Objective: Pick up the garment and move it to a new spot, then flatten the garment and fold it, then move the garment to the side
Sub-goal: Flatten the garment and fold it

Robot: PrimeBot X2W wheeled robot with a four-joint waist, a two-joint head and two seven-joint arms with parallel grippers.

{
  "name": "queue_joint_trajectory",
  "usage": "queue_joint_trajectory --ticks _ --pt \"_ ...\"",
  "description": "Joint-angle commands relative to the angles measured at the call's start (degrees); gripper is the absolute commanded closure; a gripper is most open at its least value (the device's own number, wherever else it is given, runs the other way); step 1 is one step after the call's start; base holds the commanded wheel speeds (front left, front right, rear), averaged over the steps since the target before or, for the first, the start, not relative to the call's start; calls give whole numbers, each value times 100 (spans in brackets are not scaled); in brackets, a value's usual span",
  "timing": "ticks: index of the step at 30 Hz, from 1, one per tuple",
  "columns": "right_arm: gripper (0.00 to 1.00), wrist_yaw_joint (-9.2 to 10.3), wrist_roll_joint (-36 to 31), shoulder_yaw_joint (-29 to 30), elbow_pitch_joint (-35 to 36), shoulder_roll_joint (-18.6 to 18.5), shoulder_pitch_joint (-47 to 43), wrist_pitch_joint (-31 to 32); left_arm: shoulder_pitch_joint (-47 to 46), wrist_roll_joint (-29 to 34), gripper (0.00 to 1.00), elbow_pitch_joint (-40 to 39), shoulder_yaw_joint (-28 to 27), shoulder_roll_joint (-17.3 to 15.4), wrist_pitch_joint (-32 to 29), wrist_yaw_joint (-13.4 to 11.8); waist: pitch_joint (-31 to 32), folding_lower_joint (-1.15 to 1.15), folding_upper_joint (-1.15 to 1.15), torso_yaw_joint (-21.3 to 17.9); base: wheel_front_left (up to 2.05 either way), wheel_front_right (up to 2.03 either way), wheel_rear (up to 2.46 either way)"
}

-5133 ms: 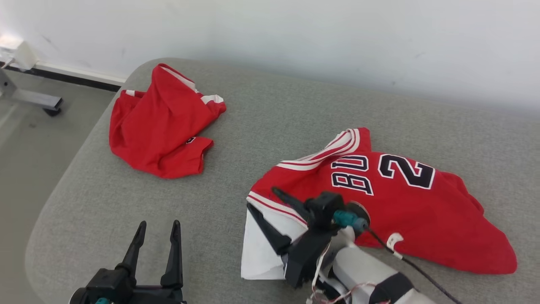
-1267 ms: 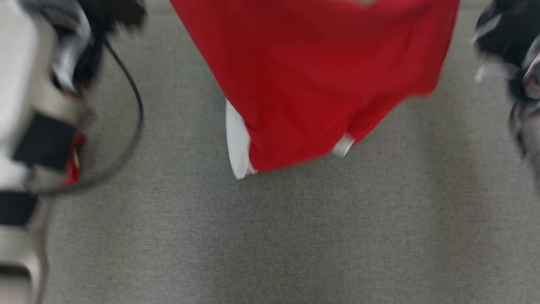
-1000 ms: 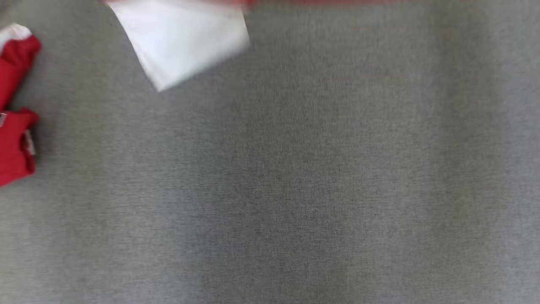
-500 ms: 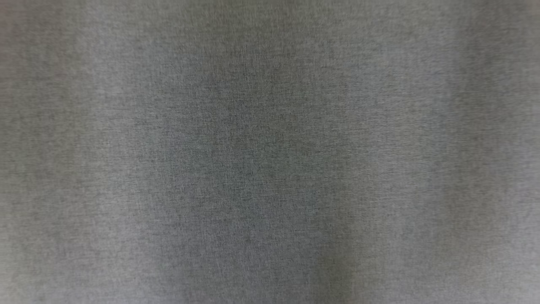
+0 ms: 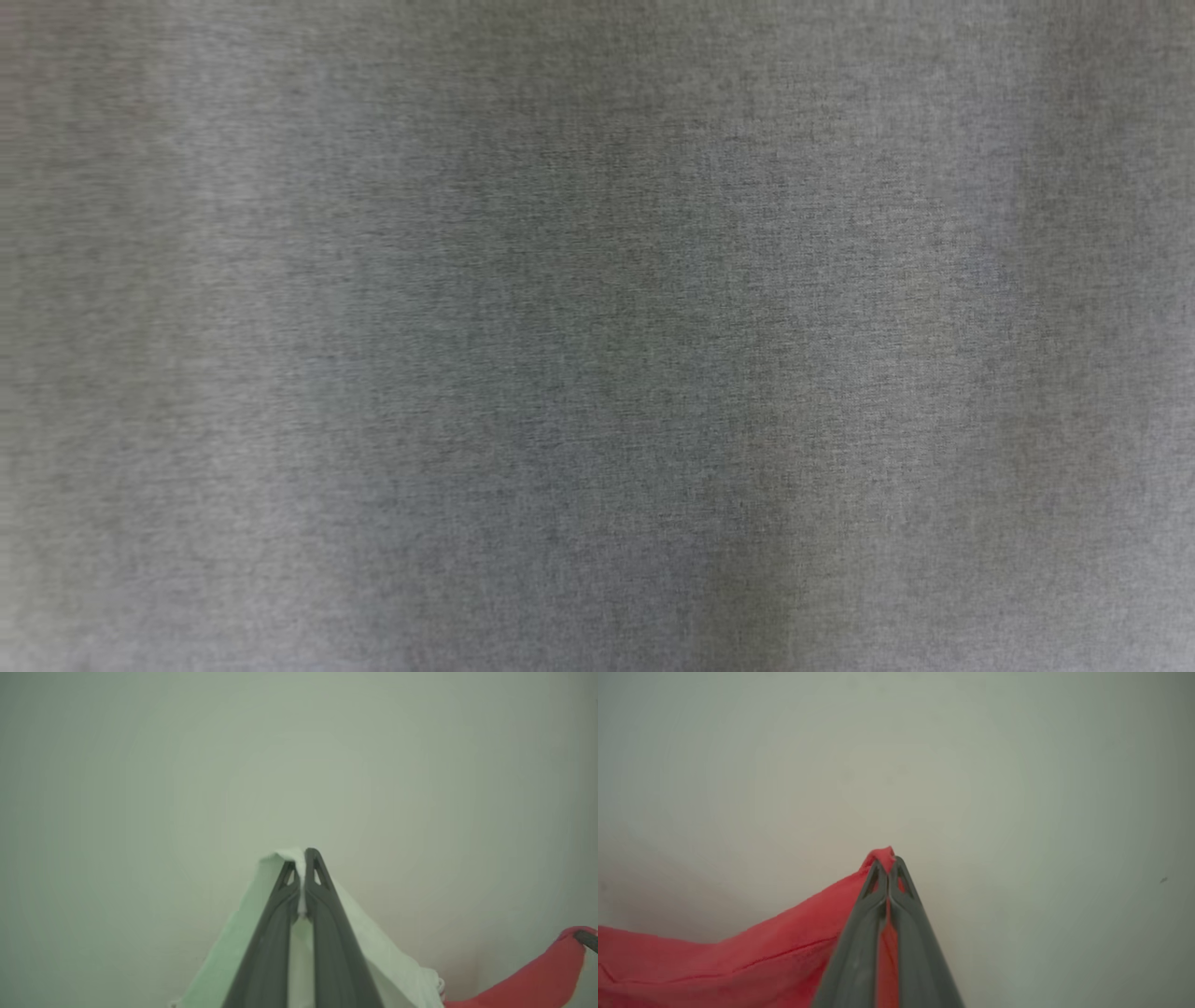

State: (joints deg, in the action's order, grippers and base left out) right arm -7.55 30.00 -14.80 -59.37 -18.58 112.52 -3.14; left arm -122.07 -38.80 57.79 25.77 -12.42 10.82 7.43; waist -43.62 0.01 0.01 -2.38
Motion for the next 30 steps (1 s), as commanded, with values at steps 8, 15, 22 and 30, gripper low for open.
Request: queue_joint_trajectory --ticks 8,15,22,30 --pt "100 13 866 -463 822 -136 -1737 -203 2155 -587 100 -1123 270 -488 351 -2 777 -1 -1 67 0 0 0" --pt "100 13 1639 -753 1870 -327 -3851 -532 4604 -922 100 -2722 -229 -870 442 -254 1613 -1 -1 77 0 0 0" --pt "100 13 2111 -825 2673 -368 -5652 -550 7440 -962 100 -4978 -859 -962 440 -970 2337 -1 -1 78 0 0 0" --pt "100 13 2420 -418 3386 -428 -7483 -502 10109 -1023 100 -6505 -962 -652 441 -1433 2946 -1 -1 234 0 0 0"
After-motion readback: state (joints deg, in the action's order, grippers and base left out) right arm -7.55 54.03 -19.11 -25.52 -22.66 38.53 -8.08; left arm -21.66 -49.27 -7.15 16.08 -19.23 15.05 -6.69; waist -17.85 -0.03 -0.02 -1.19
